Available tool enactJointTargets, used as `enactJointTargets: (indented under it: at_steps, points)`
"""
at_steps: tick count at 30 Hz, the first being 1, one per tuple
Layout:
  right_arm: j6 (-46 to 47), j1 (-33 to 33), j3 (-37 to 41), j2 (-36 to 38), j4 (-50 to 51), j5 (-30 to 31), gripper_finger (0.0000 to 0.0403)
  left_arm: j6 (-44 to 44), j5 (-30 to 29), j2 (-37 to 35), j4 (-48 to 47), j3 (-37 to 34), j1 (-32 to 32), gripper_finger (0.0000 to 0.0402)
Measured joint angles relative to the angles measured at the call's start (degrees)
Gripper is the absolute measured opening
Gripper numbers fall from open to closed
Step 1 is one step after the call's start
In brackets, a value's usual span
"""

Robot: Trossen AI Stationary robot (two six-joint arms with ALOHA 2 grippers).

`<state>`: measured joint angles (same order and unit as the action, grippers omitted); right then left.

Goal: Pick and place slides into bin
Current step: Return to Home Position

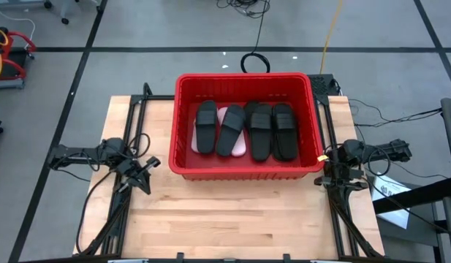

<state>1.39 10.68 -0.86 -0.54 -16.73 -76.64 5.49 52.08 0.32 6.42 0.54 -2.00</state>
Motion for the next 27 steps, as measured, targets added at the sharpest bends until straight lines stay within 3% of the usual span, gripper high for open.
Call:
enactJointTargets:
  at_steps: [4, 11, 27]
  points:
    - [-0.6, 0.0, 0.0, 0.0, 0.1, 0.0, 0.0000, -0.6, -1.1, 0.0, -1.3, 0.0, 0.0, 0.0016]
    - [-0.6, 0.0, 0.1, 0.0, 0.1, 0.1, 0.0000, -9.5, -4.2, 0.0, -2.1, 0.0, 0.0, 0.0032]
    - [-0.6, 0.0, 0.1, 0.0, 0.1, 0.1, 0.0000, -10.3, -7.1, 0.0, -2.0, 0.0, 0.0, 0.0031]
